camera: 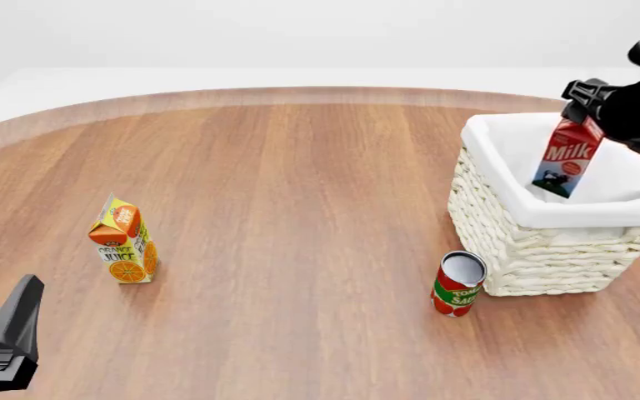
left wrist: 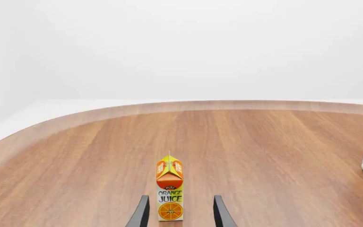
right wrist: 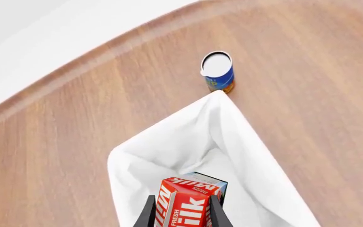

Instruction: Pick the milk and place it in the basket.

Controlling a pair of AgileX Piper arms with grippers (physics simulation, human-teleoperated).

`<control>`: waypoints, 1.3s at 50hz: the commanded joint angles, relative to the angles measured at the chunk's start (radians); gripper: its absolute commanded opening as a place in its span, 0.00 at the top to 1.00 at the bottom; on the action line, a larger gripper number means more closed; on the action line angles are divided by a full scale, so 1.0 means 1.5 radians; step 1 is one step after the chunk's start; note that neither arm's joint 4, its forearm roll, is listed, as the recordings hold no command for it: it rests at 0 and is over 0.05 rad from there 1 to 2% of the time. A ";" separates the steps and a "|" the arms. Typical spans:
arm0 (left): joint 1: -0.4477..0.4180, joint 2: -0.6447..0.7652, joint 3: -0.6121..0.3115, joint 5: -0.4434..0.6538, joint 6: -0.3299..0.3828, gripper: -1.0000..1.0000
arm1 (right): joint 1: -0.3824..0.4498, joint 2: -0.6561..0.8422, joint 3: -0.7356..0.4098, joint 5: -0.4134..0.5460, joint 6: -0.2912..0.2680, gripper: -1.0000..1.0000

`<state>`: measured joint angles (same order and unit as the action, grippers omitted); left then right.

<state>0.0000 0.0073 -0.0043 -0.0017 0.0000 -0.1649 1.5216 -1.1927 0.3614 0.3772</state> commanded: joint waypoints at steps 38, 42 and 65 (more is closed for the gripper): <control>0.000 0.000 0.000 0.000 0.000 0.00 | 0.000 0.035 -0.002 -0.034 0.008 1.00; 0.000 0.000 0.000 0.000 0.000 0.00 | 0.000 0.035 -0.003 -0.034 0.007 1.00; 0.000 0.000 0.000 0.000 0.000 0.00 | 0.002 0.040 0.001 -0.039 0.004 1.00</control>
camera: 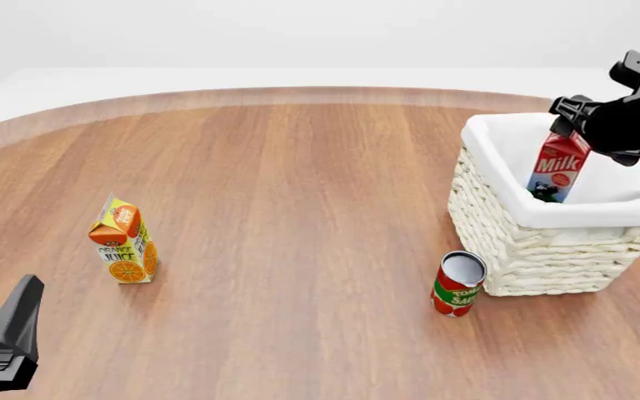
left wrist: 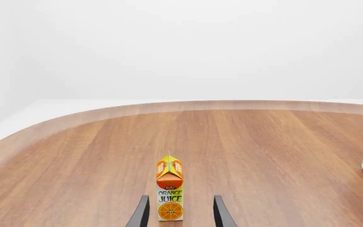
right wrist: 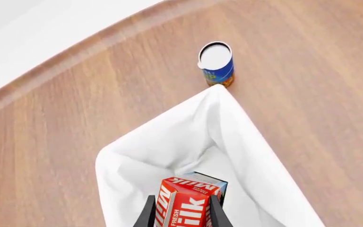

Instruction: Pick the milk and place it in the basket.

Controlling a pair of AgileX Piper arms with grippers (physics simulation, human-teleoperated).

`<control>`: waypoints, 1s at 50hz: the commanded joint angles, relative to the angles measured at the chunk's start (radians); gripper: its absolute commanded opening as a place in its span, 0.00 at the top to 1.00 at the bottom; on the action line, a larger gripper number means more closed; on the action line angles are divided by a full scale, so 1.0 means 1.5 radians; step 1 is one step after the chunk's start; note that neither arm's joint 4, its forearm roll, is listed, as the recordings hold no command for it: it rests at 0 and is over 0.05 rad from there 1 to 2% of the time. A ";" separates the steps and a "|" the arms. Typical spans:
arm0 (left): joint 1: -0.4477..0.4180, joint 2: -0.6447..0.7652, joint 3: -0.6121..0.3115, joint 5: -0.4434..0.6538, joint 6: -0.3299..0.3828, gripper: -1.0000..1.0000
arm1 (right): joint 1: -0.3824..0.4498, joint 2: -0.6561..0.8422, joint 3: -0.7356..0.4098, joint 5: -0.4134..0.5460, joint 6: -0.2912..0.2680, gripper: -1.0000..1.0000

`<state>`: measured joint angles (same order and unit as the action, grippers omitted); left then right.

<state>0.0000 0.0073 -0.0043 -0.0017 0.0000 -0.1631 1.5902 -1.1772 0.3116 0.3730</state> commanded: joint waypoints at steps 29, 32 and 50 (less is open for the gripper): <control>0.000 0.000 0.000 0.000 0.000 0.00 | 0.002 0.002 -0.006 -0.010 -0.004 1.00; 0.000 0.000 0.000 0.000 0.000 0.00 | 0.000 0.004 -0.005 -0.011 -0.005 1.00; 0.000 0.000 0.000 0.000 0.000 0.00 | -0.006 0.011 -0.002 -0.016 -0.011 1.00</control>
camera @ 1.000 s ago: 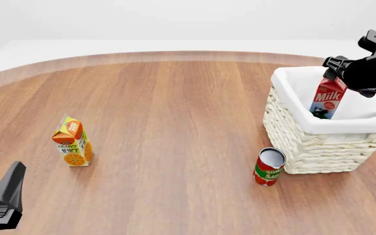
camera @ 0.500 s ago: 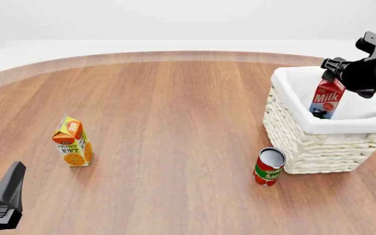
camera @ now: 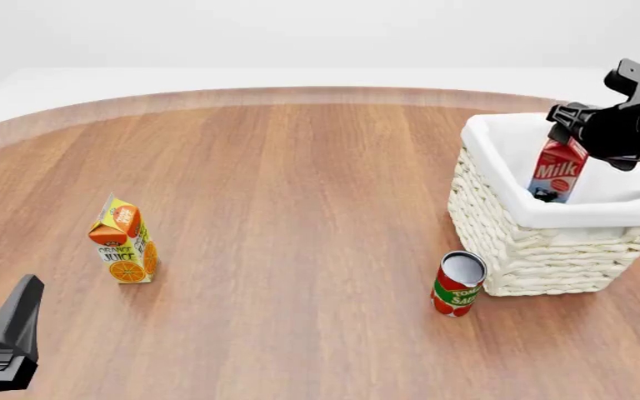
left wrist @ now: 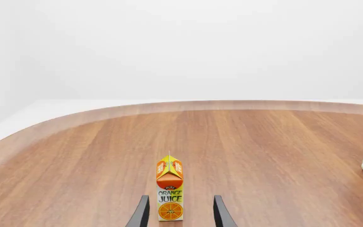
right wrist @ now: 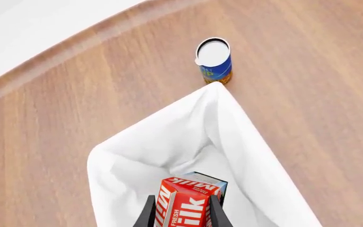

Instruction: Pick the milk and place it in the basket.

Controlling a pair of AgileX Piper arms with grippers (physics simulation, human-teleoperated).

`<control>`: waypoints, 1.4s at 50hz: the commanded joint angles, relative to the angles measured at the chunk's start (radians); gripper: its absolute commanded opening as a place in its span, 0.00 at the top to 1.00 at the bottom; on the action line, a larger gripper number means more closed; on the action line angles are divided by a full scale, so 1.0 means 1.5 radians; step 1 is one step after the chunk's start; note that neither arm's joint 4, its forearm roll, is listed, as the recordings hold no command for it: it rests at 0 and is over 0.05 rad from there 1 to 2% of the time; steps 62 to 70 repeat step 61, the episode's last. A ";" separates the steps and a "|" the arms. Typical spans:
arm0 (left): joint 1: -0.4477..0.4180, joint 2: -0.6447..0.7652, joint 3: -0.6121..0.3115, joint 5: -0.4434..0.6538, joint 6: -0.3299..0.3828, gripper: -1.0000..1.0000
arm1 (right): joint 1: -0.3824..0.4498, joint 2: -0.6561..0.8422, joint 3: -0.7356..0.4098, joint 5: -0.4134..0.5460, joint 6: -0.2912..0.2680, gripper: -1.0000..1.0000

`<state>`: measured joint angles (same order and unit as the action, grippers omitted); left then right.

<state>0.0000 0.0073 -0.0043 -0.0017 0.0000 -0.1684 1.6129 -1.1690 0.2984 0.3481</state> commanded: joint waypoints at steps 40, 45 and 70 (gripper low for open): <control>0.000 0.000 0.000 0.000 0.000 0.00 | -0.008 -0.010 -0.004 -0.002 0.004 0.00; 0.000 0.000 0.000 0.000 0.000 0.00 | -0.008 -0.014 -0.003 -0.002 0.004 0.00; 0.000 0.000 0.000 0.000 0.000 0.00 | 0.052 -0.111 -0.030 0.044 0.026 0.00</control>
